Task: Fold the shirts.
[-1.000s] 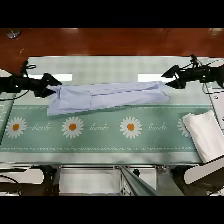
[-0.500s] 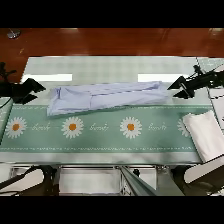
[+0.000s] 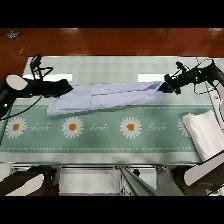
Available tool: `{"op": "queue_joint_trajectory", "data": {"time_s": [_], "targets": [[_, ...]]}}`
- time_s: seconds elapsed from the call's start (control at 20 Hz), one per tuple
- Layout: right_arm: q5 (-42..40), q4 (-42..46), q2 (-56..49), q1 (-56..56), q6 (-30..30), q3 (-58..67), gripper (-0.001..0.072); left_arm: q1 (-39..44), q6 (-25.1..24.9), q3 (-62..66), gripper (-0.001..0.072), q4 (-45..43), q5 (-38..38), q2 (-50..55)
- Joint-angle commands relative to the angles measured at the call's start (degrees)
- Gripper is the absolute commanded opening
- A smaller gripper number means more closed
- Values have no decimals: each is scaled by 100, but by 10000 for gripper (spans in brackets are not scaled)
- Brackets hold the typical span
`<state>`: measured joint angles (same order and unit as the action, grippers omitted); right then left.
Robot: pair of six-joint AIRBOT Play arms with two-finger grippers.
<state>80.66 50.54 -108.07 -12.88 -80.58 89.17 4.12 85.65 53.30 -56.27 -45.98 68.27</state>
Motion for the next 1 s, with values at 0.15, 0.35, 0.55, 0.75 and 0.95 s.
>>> {"op": "queue_joint_trajectory", "data": {"time_s": [0.15, 0.35, 0.55, 0.75, 0.95], "targets": [[81, 1145, 1961, -63, 190, -876, 25, 1121, -551, 243, 19, 640, 555, 350], [-146, 1263, 3991, -219, 219, -2310, 25, 2118, -546, 942, 19, 638, 553, 1193], [-136, 1349, 5523, -216, -120, -3147, 26, 3134, -286, 2249, 18, 643, 544, 2514], [-50, 1338, 6107, -210, -236, -3209, 26, 3980, 166, 3412, 19, 710, 328, 3663], [-61, 1126, 6247, -212, -234, -3209, 26, 4756, 160, 3910, 19, 1574, -111, 4330]]}}
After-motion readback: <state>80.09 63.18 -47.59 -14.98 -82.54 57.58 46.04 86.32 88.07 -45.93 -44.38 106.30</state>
